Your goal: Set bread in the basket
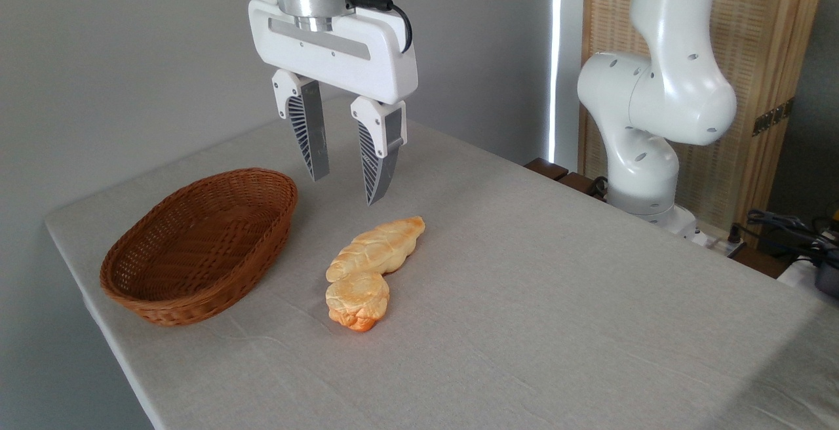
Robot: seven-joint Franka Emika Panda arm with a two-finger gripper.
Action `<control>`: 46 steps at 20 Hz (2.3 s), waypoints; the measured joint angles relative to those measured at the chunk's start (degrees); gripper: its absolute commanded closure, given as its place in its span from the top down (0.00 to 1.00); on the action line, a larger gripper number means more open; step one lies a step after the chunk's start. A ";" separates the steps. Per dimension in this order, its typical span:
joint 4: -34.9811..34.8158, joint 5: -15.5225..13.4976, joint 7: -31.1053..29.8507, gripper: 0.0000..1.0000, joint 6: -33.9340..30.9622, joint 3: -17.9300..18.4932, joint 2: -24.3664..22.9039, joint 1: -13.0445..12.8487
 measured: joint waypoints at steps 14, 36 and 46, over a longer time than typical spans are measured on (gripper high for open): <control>0.11 0.00 0.00 1.00 0.00 0.04 0.20 0.18; -12.76 0.02 0.04 1.00 16.81 -0.60 2.61 -1.16; -16.89 2.57 0.15 1.00 23.98 -0.79 6.28 -2.00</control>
